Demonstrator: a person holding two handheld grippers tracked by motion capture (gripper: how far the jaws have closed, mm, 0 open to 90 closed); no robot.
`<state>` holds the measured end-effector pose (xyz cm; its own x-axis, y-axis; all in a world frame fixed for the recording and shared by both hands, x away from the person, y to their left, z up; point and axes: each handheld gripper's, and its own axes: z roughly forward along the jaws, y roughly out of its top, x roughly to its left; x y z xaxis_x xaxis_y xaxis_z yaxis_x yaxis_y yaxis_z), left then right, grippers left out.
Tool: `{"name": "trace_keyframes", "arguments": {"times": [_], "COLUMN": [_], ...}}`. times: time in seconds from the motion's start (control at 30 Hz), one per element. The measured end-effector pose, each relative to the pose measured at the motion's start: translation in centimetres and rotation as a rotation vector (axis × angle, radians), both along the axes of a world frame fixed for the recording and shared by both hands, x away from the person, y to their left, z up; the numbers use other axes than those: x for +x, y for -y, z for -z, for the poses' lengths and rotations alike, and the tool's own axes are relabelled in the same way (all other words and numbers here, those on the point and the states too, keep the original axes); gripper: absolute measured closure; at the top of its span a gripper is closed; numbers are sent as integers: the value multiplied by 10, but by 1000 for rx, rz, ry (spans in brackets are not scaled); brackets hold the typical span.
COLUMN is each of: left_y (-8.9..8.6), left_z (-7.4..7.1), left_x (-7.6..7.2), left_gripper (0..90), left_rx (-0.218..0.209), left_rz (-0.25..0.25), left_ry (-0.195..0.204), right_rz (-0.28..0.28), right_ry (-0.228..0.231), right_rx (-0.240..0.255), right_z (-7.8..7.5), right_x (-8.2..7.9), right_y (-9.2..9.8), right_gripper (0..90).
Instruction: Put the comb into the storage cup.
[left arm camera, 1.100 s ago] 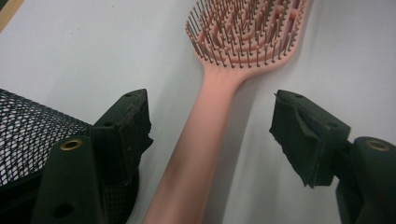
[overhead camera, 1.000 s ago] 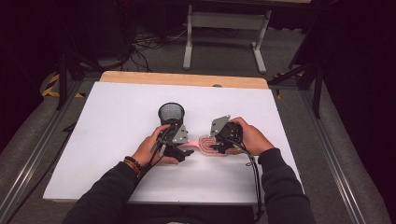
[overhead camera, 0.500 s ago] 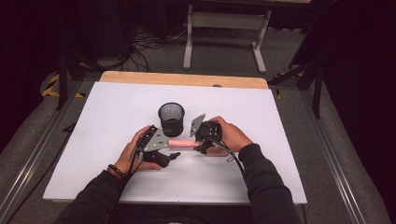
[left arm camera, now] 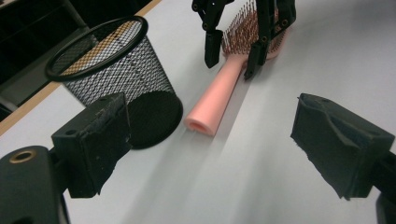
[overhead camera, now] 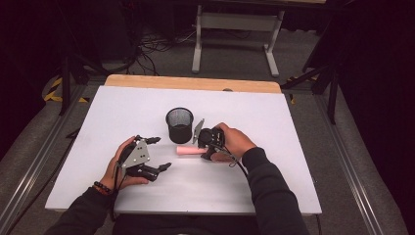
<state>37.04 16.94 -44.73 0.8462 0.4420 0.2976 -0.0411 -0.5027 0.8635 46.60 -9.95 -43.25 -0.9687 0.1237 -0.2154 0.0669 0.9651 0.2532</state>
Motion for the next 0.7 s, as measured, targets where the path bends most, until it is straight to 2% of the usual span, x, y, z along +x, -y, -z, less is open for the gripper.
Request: {"name": "trace_keyframes", "arguments": {"times": [0.13, 0.3, 0.6, 0.7], "left_y": [-16, -29, -30, -29], "left_z": [4, 8, 12, 13], "left_x": [-8, -15, -17, -17], "left_gripper": [123, 121, 120, 120], "left_rx": [0, -8, 1, 6], "left_rz": [-20, -30, -31, -27], "left_ry": [-12, -29, -48, -51], "right_rz": [5, -9, -21, -39], "right_ry": [-24, -39, -36, -17], "right_rx": [6, -20, -33, -35], "right_z": [0, -1, -2, -1], "right_x": [2, 1, -1, -1], "right_y": [-2, -5, -8, -9], "right_gripper": [537, 597, 644, 660]}}
